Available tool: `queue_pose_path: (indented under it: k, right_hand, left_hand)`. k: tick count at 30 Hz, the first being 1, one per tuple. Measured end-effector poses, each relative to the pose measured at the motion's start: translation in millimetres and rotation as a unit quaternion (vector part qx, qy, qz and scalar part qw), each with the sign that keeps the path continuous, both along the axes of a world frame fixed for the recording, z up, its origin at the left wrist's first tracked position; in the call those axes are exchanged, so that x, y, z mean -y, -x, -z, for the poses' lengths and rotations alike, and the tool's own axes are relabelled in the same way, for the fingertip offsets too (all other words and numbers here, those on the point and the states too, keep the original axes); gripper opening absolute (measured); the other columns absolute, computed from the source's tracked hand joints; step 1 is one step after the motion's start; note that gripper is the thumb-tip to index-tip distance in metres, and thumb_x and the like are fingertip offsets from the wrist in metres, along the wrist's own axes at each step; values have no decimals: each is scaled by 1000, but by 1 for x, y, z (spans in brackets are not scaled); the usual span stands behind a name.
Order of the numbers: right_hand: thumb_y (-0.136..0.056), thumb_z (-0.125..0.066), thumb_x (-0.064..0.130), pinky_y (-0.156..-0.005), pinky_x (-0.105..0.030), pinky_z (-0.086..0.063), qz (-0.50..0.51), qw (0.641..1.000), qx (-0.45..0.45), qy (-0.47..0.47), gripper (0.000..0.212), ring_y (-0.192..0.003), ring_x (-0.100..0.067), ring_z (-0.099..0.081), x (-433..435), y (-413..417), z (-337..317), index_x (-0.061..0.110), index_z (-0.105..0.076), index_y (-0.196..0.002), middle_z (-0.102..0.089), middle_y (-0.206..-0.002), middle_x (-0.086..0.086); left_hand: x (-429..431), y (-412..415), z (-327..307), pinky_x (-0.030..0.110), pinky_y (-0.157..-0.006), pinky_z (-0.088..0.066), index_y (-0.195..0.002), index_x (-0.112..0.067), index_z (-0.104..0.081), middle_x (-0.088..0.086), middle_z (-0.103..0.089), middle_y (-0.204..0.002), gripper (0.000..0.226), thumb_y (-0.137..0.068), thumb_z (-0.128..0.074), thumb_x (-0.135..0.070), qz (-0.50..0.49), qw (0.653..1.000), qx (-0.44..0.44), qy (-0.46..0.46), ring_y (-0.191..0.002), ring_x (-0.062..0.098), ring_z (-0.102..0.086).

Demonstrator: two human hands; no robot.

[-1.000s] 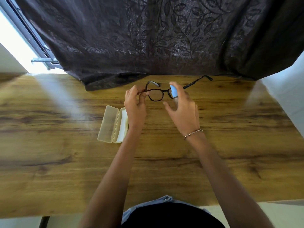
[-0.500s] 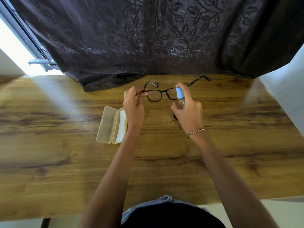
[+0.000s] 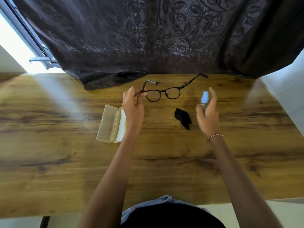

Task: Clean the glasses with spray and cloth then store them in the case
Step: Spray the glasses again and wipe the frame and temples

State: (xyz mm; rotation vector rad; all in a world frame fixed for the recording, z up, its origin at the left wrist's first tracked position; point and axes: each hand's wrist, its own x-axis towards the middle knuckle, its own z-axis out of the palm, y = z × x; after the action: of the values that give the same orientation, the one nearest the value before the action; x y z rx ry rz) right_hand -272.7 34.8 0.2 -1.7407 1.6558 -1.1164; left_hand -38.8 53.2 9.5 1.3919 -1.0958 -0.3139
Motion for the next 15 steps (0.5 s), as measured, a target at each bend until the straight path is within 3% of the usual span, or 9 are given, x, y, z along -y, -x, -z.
queue_pose_path:
  k: [3,6,10,15]
  right_hand:
    - [-93,-56,15,-78,-25,-50,63,997,39,-20,62,-87,-11,-60,8,21,12,25,-22,-144,-56,-111,-2]
    - [-89,-61,16,-78,-14,-45,105,993,46,-29,54,-88,2,-56,12,29,20,20,-35,-137,-57,-115,-1]
    - [-87,-65,17,-82,-33,-53,119,990,54,-49,46,-95,-20,-63,11,31,29,13,-44,-127,-59,-106,-1]
    - [-82,-71,22,-90,-40,-52,122,988,55,-72,57,-105,-20,-59,9,32,26,12,-42,-130,-59,-114,-4]
  left_hand:
    - [0,2,0,12,-72,-44,-85,-18,-60,-27,-57,-81,6,-89,-63,-16,5,1000,-2,1,-88,5,-51]
    - [1,3,0,12,-72,-43,-85,-18,-60,-24,-57,-81,6,-89,-63,-15,6,1000,1,1,-88,7,-52]
    - [0,4,1,12,-72,-44,-87,-19,-60,-25,-58,-82,7,-89,-63,-13,9,1000,1,3,-89,9,-53]
    - [-1,3,0,18,-71,-47,-86,-24,-58,-37,-56,-84,12,-90,-62,-14,8,1000,-4,-6,-89,13,-54]
